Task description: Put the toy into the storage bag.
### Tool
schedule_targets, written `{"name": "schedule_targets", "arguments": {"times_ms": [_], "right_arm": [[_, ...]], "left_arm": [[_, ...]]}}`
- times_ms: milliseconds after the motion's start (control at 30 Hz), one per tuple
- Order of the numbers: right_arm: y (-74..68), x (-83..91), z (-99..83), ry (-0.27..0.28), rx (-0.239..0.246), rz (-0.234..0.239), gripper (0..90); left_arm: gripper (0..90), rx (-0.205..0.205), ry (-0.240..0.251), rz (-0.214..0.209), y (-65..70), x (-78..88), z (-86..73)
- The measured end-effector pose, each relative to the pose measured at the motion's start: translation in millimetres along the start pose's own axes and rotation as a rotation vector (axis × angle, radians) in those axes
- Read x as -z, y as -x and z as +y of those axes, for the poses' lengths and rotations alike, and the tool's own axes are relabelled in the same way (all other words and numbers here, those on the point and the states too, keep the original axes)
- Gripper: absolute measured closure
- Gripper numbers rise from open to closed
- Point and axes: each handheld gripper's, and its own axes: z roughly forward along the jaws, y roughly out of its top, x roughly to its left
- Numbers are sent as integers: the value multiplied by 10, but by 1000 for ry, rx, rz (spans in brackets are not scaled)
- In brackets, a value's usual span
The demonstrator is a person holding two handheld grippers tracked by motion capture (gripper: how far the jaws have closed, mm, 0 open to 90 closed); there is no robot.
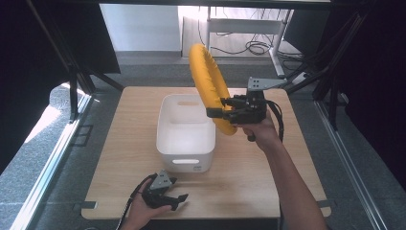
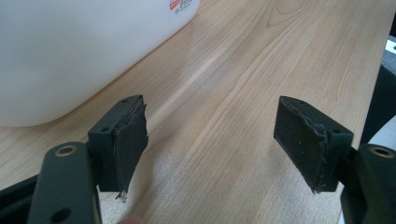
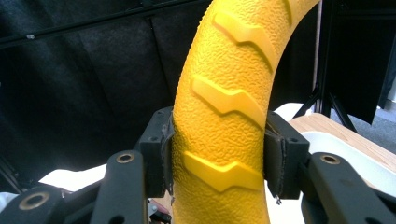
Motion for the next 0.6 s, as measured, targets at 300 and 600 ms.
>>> {"name": "schedule_targets", "arguments": {"times_ms": [300,600], "right_arm": [[-55,-152,57,12,-4,33,515],[-117,-294,74,-1,8,50,514]], "left_arm": [[258,6,6,-2,2,2,-1],[258,8,3,-6,13,-12,-2]]}}
